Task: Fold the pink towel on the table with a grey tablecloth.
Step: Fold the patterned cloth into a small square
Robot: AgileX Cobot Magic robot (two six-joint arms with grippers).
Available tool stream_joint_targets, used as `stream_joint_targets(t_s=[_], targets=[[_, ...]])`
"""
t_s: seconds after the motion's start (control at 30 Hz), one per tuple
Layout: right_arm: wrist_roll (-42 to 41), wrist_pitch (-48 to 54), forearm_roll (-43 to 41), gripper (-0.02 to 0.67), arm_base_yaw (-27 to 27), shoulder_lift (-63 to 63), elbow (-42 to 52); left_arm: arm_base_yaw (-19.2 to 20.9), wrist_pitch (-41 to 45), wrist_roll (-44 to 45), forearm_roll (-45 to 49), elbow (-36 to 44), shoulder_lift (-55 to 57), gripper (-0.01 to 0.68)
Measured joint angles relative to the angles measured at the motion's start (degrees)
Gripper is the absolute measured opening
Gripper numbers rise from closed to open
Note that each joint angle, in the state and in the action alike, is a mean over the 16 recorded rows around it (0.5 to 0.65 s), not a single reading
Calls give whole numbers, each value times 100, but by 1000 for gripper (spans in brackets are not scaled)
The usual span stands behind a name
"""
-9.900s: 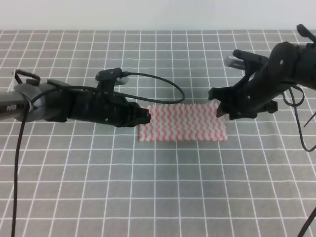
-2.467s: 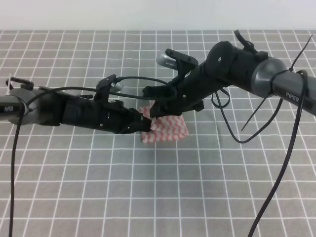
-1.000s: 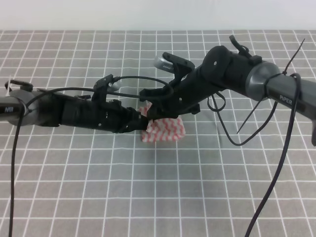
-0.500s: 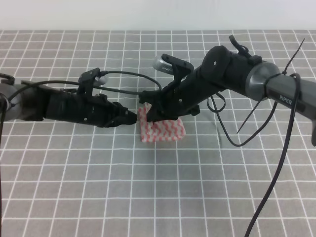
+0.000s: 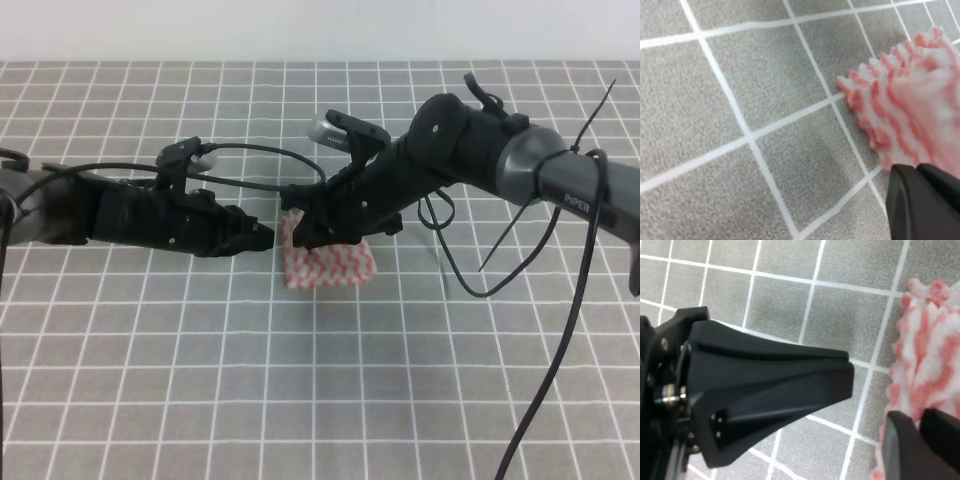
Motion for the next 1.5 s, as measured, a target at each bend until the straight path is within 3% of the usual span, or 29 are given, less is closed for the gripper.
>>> stream_joint_targets(t_s=[0.3,0.47,1.03,1.5], targets=[[-11,154,-125,194,-85,12,-115,-2,89,-13,-16,1,4,-2],[-9,345,-234,221,-218,12,-242,-47,127,-19,-47,0,-7,-2],[-10,894,-443,221,-496,16,-407,-439,-752,202,-234,-312,-10,-2],[-8,1364,-786,170,-516,-4,-404,-541,110,-683,555,-729,-24,-2]])
